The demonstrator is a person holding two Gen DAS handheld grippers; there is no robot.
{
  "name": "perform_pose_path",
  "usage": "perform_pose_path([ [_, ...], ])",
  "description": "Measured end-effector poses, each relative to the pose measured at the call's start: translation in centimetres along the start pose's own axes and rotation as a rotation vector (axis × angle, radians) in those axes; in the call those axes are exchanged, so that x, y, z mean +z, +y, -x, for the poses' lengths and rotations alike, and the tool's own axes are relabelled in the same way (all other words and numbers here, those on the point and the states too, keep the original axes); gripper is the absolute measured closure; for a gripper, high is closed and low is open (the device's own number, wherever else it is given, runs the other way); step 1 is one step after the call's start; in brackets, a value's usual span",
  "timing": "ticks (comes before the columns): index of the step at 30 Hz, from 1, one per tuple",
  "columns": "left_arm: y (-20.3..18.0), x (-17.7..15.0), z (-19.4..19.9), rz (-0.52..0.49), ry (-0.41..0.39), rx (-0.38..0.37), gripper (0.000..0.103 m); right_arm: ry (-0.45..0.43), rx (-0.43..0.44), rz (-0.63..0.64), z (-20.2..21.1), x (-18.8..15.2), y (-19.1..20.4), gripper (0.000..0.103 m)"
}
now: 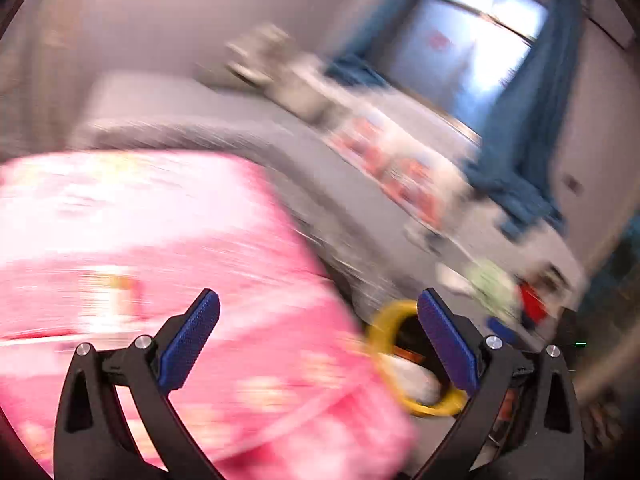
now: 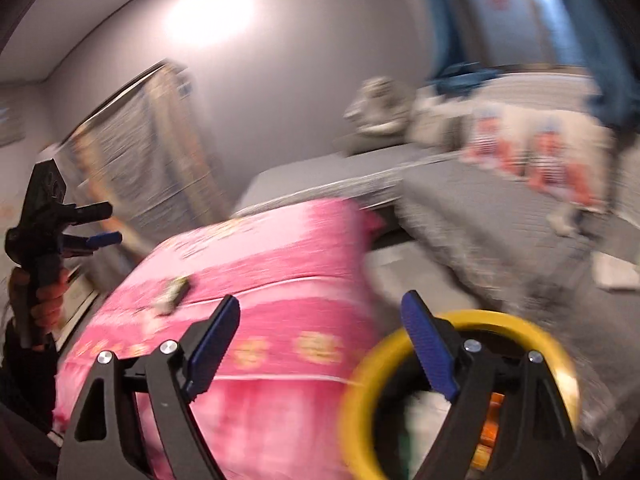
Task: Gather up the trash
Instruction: 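Open the left gripper to drop the wipes bag and turn back to the bed, then grasp the green-white medicine box with the right gripper while the left approaches a lotion tube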
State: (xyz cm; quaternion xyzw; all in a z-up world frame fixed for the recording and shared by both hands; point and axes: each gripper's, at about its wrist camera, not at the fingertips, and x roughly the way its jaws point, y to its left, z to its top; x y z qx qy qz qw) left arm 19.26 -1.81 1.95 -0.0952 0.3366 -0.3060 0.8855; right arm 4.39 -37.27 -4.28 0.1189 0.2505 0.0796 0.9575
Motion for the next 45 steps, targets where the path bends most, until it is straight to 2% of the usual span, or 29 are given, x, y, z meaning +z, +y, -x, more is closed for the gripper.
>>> perform_pose_path([
  [2, 4.5, -1.0, 3.7, 0.054, -0.092, 0.144, 0.008, 0.055, 0.111, 0.049, -3.8, 1.1, 4.0, 0.024],
  [5, 10.0, -3.6, 7.7, 0.106, -0.179, 0.433, 0.008, 0.150, 0.251, 0.120, -9.4, 2.3, 10.3, 0.023],
  [8, 13.3, -6.3, 9.1, 0.155, -0.175, 0.585, 0.008, 0.257, 0.313, 0.220, -16.1, 2.8, 17.5, 0.023],
  [11, 15.1, -8.7, 9.4, 0.230, -0.154, 0.580, 0.008, 0.390, 0.313, 0.257, -21.8, 2.9, 22.3, 0.022],
  [12, 15.7, -9.2, 9.3, 0.250, -0.146, 0.570, 0.008, 0.446, 0.263, 0.251, -24.5, 2.8, 24.0, 0.022],
  [15, 17.1, -10.5, 9.3, 0.273, -0.129, 0.565, 0.008, 0.573, 0.228, 0.223, -30.1, 2.8, 27.1, 0.022],
  [18, 17.7, -11.3, 9.2, 0.263, -0.135, 0.581, 0.008, 0.619, 0.125, 0.235, -34.0, 2.3, 29.5, 0.022],
  [21, 18.0, -12.0, 9.3, 0.244, -0.135, 0.585, 0.008, 0.663, 0.043, 0.220, -36.5, 1.9, 30.1, 0.023],
  [23, 18.2, -12.5, 9.0, 0.241, -0.126, 0.581, 0.008, 0.675, -0.011, 0.226, -37.9, 1.7, 30.1, 0.023],
  [29, 19.3, -12.8, 7.6, 0.267, -0.084, 0.572, 0.008, 0.699, -0.086, 0.274, -40.1, 0.1, 31.0, 0.032],
  [36, 19.3, -12.9, 6.0, 0.274, -0.028, 0.603, 0.008, 0.697, -0.104, 0.329, -41.0, -0.7, 32.0, 0.035],
  [41, 18.7, -12.4, 4.1, 0.258, 0.031, 0.630, 0.008, 0.664, -0.083, 0.390, -40.5, -0.9, 32.4, 0.037],
  [45, 18.1, -11.5, 2.1, 0.231, 0.092, 0.644, 0.008, 0.629, 0.009, 0.319, -38.7, 0.5, 30.8, 0.038],
])
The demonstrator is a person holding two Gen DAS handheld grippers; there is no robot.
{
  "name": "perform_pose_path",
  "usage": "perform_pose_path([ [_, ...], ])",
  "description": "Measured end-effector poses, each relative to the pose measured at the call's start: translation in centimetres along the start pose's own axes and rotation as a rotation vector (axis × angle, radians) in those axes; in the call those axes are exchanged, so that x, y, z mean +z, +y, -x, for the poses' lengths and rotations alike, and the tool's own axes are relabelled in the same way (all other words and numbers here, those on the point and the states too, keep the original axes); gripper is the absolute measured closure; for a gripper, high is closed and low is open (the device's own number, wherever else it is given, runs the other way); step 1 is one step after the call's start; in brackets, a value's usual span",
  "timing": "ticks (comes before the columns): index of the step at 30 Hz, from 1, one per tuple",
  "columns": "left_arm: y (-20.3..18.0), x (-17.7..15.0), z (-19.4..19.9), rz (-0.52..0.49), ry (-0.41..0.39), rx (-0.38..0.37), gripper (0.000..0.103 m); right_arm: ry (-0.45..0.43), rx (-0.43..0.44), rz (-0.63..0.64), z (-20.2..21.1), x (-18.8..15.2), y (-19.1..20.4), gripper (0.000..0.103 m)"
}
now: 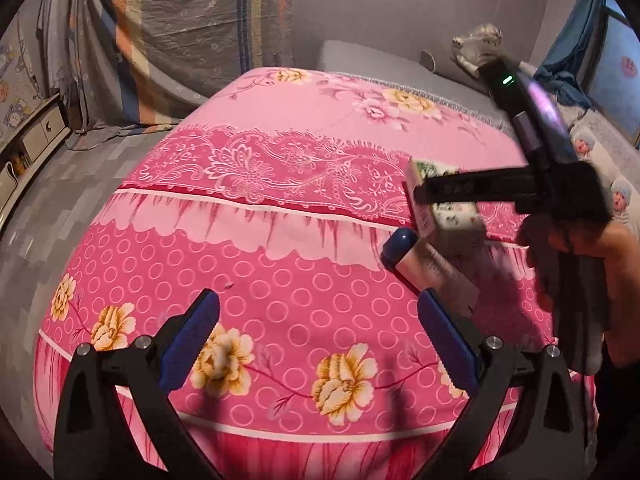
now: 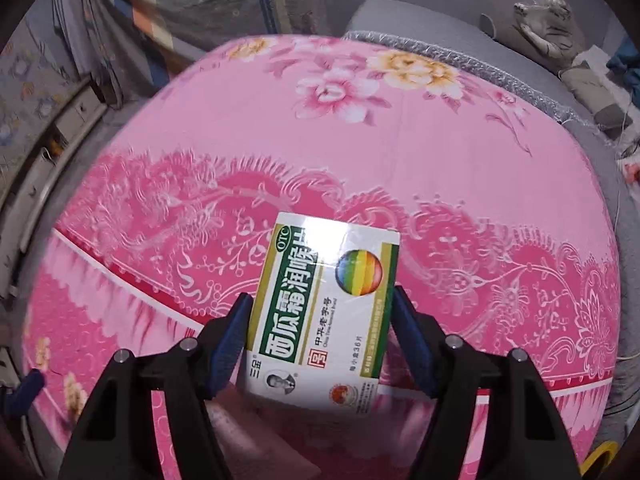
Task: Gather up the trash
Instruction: 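Grasp the green-white medicine box with the right gripper while the left approaches a lotion tube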
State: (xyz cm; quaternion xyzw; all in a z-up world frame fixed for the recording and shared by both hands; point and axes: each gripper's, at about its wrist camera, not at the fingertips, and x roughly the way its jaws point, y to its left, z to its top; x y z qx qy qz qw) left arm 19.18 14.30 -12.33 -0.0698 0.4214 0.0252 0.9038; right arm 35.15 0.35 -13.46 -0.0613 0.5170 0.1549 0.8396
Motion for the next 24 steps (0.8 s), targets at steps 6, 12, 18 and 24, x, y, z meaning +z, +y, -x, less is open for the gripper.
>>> perform_pose_path([
  [6, -3.4, 1.6, -2.3, -0.055, 0.062, 0.004, 0.008, -0.169, 0.121, -0.085, 6.9, -1.2, -5.1, 0.037],
  [12, -5.8, 2.6, -5.4, -0.054, 0.136, 0.049, 0.009, -0.304, 0.207, -0.112, 13.3, -4.7, -8.9, 0.037],
  [18, -5.6, 3.4, -7.7, 0.019, 0.192, 0.055, 0.009, -0.356, 0.272, -0.087, 16.2, -7.9, -9.9, 0.037],
  [24, -6.0, 4.0, -9.3, 0.023, 0.219, 0.062, 0.023, -0.396, 0.298, -0.079, 17.9, -9.4, -10.2, 0.037],
])
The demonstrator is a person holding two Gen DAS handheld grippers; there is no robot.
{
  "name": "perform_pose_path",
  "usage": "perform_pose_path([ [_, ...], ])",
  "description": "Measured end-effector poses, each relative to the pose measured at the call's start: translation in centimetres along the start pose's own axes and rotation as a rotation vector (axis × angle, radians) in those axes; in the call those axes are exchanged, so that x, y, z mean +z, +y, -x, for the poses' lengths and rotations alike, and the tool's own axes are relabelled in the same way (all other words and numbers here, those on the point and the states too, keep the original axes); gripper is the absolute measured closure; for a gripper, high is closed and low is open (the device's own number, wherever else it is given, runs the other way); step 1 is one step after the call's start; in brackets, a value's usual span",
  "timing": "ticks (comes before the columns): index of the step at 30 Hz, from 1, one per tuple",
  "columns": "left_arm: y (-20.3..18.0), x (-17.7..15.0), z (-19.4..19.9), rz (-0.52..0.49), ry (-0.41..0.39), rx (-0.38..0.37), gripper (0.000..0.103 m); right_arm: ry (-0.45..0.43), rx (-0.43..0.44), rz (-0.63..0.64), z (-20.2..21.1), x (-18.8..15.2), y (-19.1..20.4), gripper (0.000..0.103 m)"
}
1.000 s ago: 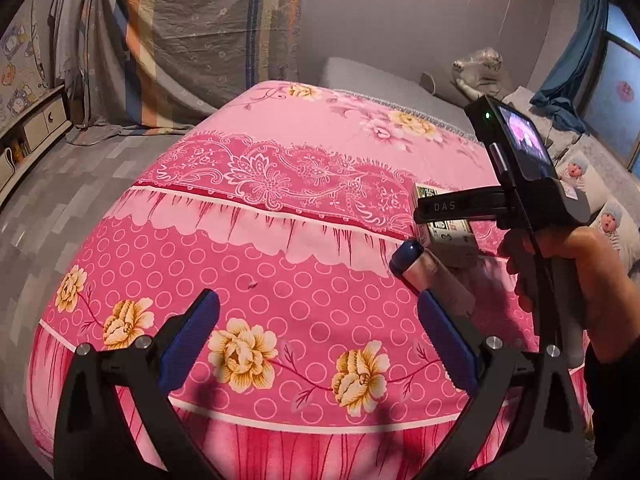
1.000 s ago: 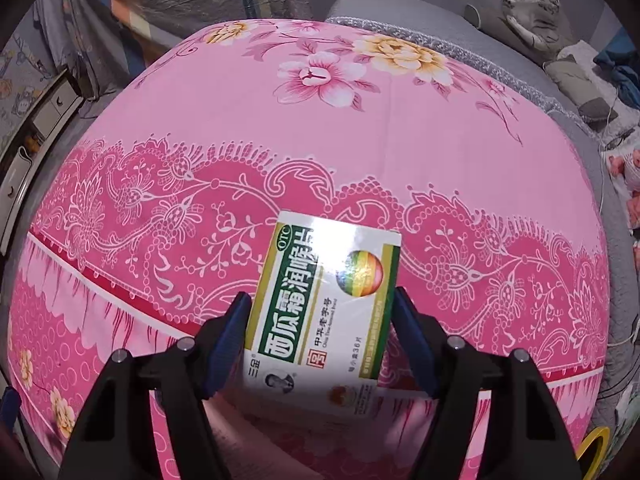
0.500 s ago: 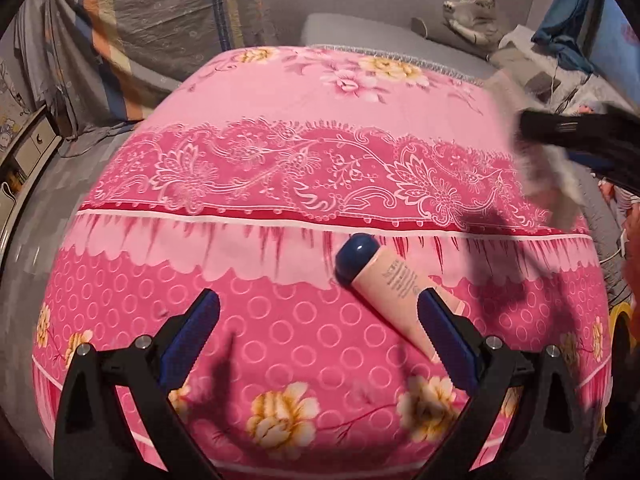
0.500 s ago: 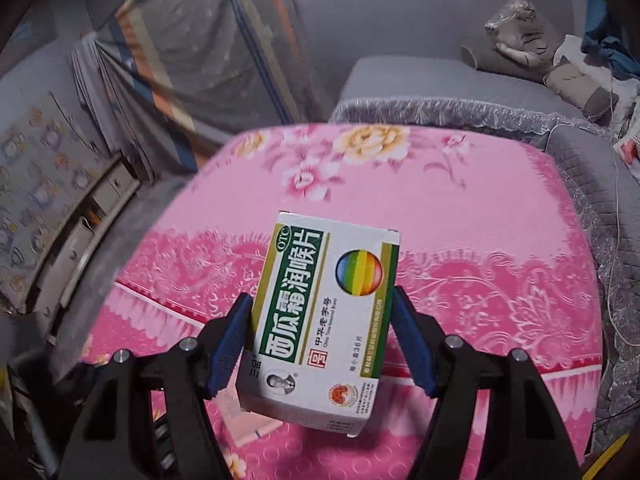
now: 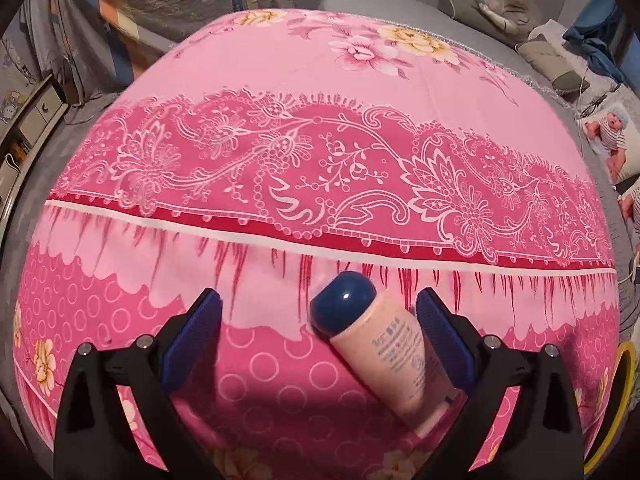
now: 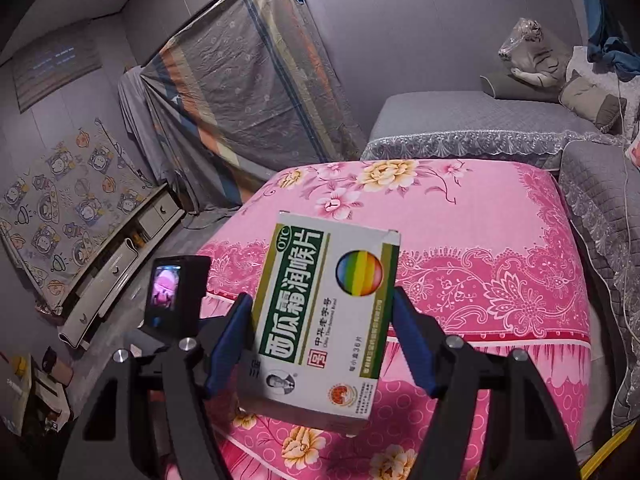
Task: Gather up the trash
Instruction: 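Grasp the green-white medicine box with the right gripper while the left approaches a lotion tube, then grasp the blue-capped lotion tube with the left gripper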
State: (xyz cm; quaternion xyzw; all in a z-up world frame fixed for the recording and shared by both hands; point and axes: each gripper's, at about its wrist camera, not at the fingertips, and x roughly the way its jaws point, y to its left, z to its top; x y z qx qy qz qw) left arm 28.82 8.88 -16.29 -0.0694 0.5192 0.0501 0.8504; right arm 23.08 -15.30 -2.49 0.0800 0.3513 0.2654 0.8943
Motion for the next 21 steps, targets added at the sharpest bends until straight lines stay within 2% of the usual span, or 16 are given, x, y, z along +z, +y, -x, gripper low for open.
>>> perform_pose_path([
  [1, 0.0, 0.1, 0.0, 0.004, -0.004, -0.009, 0.031, -0.005, -0.002, 0.001, 0.3, -0.1, -0.1, 0.037],
  [3, -0.2, 0.0, 0.1, 0.000, -0.017, -0.003, 0.055, -0.014, 0.003, -0.003, 0.8, -0.3, -0.3, 0.037],
  [5, -0.1, -0.1, 0.3, 0.005, -0.031, -0.011, 0.056, -0.014, 0.011, -0.010, 1.2, -0.4, -0.4, 0.037],
  [10, 0.1, -0.5, 1.9, 0.015, -0.082, -0.044, 0.068, -0.027, 0.020, -0.032, 2.8, -0.9, -1.2, 0.037],
  [13, -0.9, -1.6, 5.8, -0.034, -0.191, -0.058, 0.071, -0.041, 0.023, -0.054, 4.4, -1.7, -2.0, 0.037],
  [14, -1.2, -2.0, 6.9, -0.047, -0.217, -0.075, 0.074, -0.045, 0.020, -0.060, 4.8, -2.0, -2.3, 0.037],
  [18, -3.8, -3.4, 12.0, -0.120, -0.330, -0.146, 0.074, -0.064, -0.004, -0.120, 7.3, -3.7, -4.6, 0.037],
  [21, -6.3, -4.3, 15.1, -0.183, -0.393, -0.212, 0.074, -0.096, -0.056, -0.164, 10.1, -5.4, -6.5, 0.037],
])
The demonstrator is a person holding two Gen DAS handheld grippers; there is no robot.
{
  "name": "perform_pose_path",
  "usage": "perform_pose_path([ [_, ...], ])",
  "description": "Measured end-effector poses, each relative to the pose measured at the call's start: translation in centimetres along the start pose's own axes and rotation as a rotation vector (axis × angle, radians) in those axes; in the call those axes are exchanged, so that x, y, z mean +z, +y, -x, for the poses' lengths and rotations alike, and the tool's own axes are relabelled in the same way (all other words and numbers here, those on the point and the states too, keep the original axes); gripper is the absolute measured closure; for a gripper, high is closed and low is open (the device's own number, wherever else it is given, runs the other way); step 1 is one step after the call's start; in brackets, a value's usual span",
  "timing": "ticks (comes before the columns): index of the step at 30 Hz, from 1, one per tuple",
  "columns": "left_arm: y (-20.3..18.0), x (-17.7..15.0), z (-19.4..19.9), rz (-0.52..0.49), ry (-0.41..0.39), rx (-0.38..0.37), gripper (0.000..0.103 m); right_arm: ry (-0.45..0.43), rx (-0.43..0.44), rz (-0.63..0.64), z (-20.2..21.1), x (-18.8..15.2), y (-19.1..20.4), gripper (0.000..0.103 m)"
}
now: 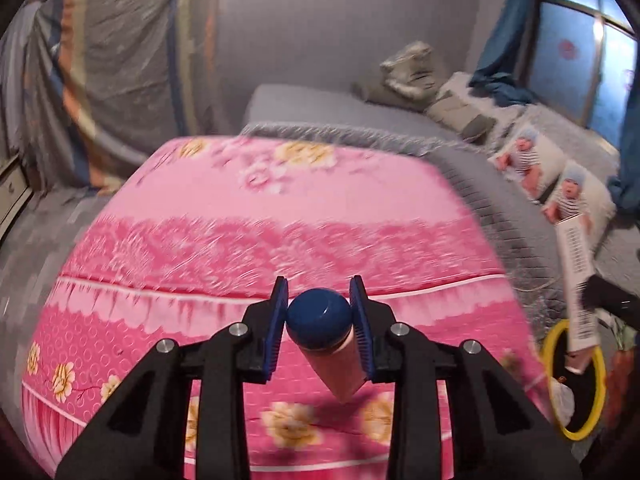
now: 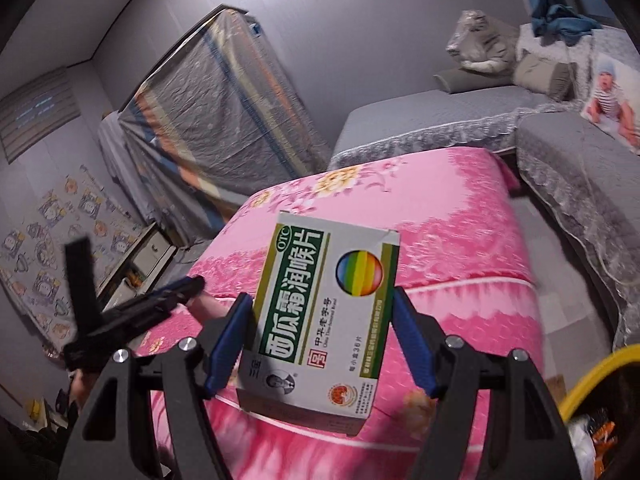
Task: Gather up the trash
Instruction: 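Grasp the blue-capped lotion tube with the left gripper, then carry the medicine box and lotion tube over the bin and open both grippers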
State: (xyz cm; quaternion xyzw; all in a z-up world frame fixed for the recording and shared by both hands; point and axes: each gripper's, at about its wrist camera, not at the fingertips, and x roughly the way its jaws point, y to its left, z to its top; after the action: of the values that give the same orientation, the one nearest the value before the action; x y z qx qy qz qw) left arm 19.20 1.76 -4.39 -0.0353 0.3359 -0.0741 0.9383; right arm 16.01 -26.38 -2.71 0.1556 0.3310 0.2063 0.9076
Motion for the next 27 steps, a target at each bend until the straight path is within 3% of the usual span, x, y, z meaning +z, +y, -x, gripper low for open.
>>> perform_pose_path([
  [5, -7.5, 0.5, 3.8, -0.144, -0.105, -0.148, 0.074, -0.077, -0.112, -0.057, 4.5, -1.4, -3.6, 0.037],
  [13, -18.5, 0.0, 6.8, -0.347, -0.205, -0.337, 0.073, -0.227, -0.333, -0.190, 13.2, -5.0, -10.0, 0.037],
  [20, -25.7, -1.3, 7.2, -0.455, -0.214, -0.458, 0.073, -0.278, -0.471, -0.284, 17.5, -8.3, -14.9, 0.037],
  [27, -31.5, -3.5, 4.8, -0.523, -0.143, -0.574, 0.073, -0.247, -0.596, -0.359, 18.3, -11.1, -19.0, 0.036],
])
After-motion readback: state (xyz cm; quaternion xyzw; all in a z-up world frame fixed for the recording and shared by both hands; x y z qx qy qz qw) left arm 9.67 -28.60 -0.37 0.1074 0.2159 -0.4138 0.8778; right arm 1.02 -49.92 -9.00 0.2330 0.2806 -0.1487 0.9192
